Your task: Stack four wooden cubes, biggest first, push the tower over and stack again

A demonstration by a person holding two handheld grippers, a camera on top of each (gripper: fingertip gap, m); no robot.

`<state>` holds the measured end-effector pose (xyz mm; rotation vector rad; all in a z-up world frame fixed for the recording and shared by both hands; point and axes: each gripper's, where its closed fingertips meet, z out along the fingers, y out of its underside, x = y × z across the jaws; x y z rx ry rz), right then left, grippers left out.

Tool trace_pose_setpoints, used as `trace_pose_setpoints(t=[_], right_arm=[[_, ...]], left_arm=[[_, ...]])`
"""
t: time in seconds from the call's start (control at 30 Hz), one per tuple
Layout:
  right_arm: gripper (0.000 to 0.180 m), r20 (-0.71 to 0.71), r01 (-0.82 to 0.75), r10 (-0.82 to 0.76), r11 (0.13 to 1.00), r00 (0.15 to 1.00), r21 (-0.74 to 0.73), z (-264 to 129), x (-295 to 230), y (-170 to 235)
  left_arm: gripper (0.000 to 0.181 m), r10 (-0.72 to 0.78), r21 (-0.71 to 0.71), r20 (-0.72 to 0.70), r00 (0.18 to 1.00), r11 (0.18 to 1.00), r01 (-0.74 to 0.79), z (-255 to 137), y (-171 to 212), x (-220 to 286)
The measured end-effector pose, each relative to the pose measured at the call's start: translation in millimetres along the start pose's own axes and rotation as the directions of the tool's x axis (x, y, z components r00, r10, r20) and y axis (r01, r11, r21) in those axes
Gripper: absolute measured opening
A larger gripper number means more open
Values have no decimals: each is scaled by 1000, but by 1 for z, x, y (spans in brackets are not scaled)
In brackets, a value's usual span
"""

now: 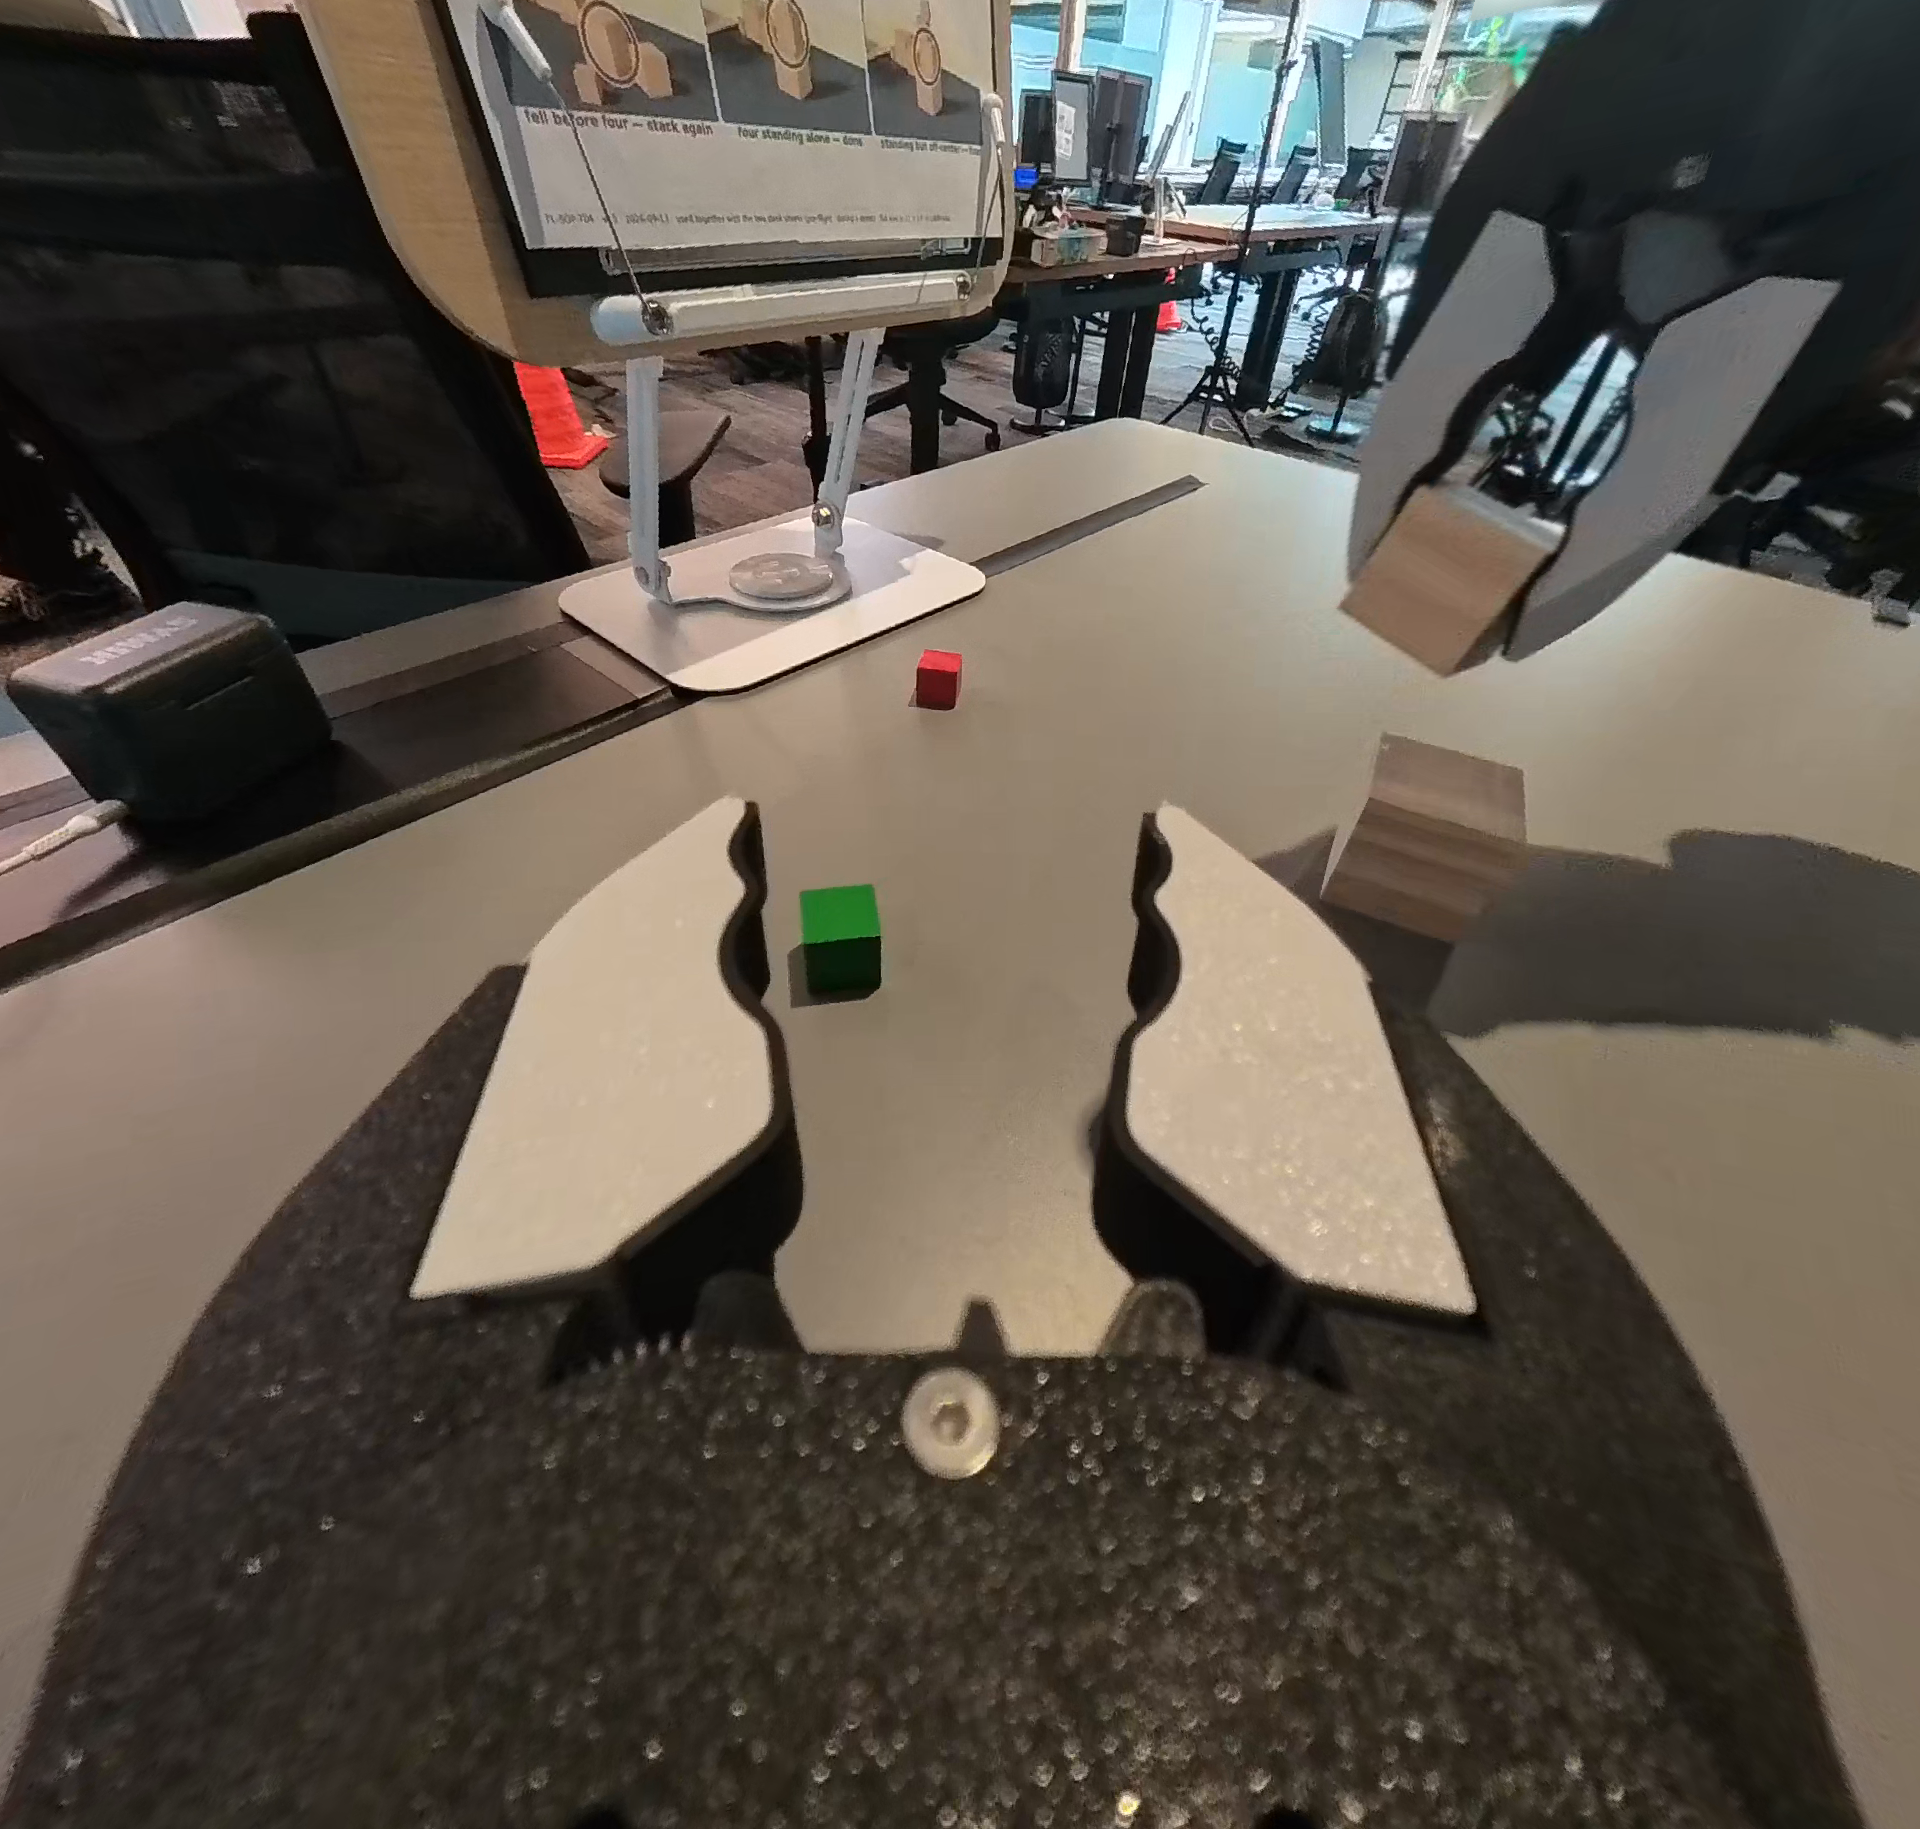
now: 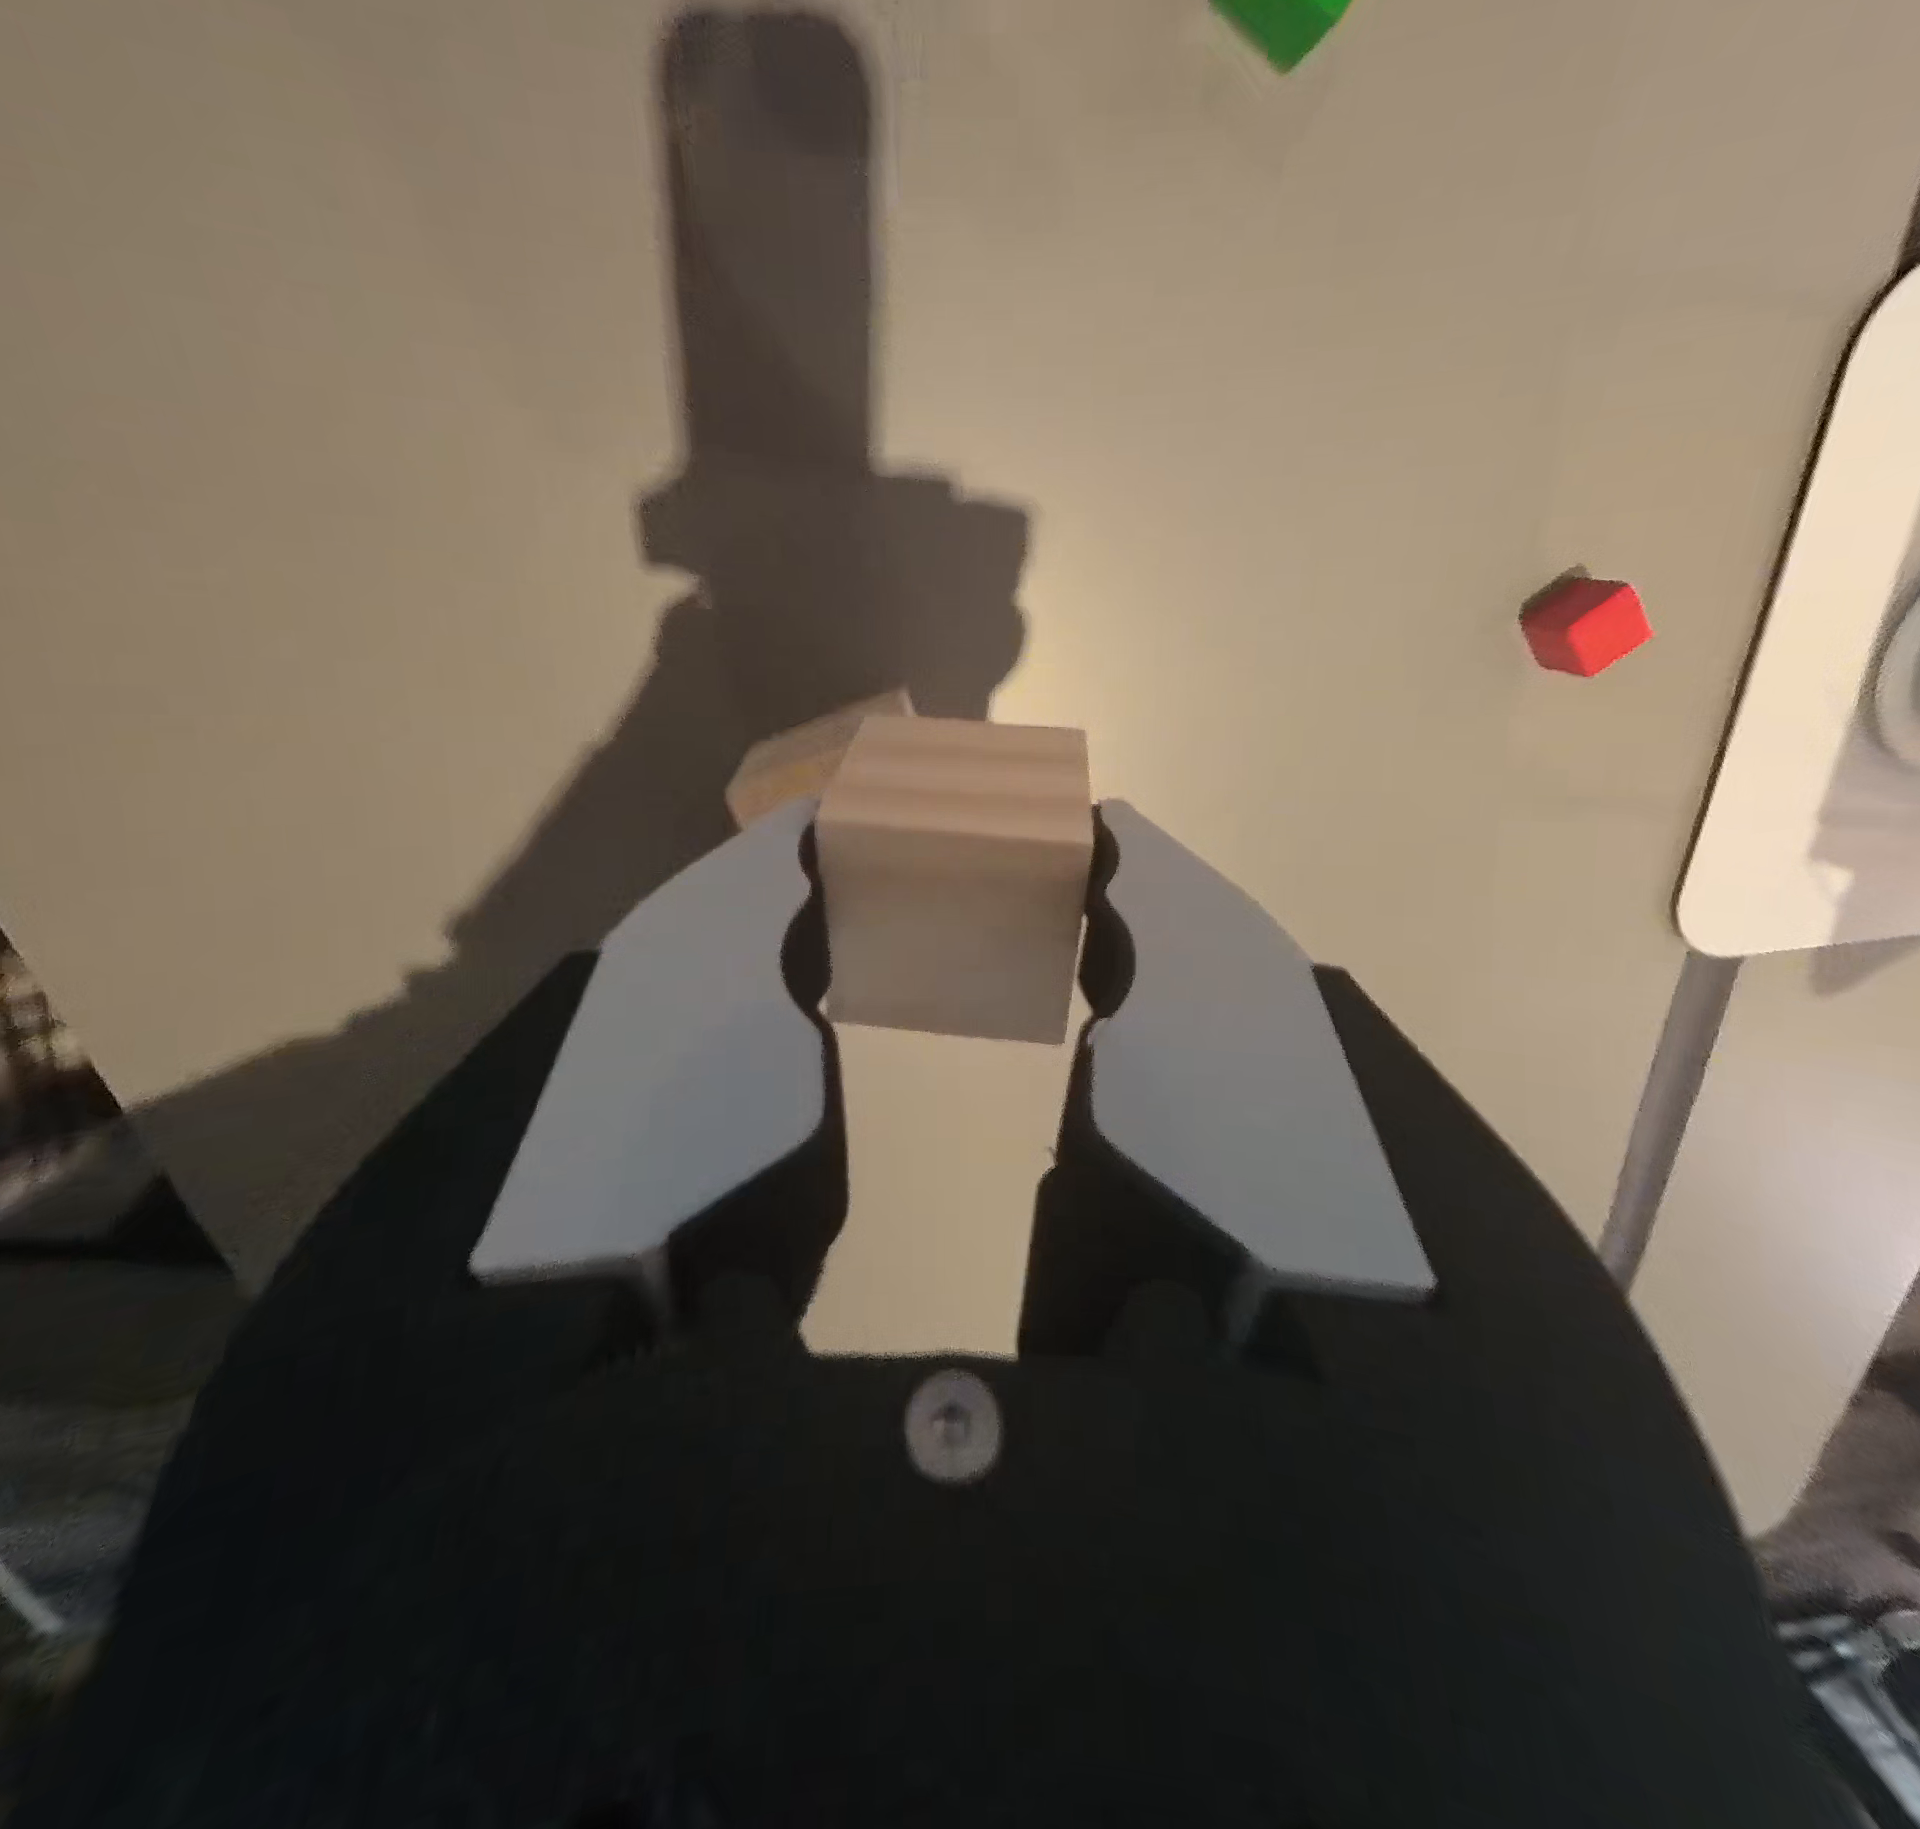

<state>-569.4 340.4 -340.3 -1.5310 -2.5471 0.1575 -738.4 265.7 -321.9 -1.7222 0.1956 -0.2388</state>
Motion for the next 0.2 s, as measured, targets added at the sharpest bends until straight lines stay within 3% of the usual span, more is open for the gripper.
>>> trace_pose_setpoints(t=[0.2], right_arm=[[45, 69, 180, -181, 984, 981, 9, 5, -19, 20]], left_arm=[[68, 5, -10, -6, 1000, 1000, -6, 2, 2, 2]])
